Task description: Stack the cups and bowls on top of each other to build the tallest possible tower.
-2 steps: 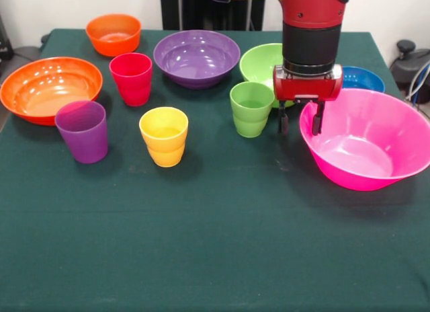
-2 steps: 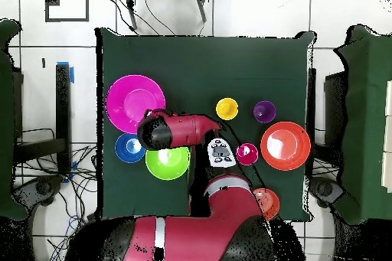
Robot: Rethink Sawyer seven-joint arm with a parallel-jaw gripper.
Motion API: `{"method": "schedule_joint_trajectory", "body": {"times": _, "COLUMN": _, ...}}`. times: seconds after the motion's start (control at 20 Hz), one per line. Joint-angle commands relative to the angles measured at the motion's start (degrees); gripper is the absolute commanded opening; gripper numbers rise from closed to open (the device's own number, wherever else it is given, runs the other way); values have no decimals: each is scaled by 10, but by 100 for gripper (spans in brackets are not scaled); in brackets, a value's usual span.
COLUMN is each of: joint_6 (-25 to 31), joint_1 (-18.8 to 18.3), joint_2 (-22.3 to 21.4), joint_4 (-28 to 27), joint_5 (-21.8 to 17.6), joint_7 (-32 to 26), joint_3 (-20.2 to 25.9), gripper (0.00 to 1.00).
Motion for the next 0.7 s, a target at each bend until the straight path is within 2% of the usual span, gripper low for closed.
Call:
{"method": "schedule_joint_trajectory", "body": {"times": 0.05, "joint_6": 14, "joint_1": 2, "joint_2": 18, "joint_4": -17, "joint_5": -33, "joint_7": 8, "joint_3": 20, "gripper": 100}}
{"method": "schedule_joint_trajectory", "body": {"times": 0.7, "joint_6": 17, "joint_1": 4, "joint_2": 12, "joint_4": -12, "joint_5": -34, "joint_7": 8, "joint_3": 17, "gripper": 100}}
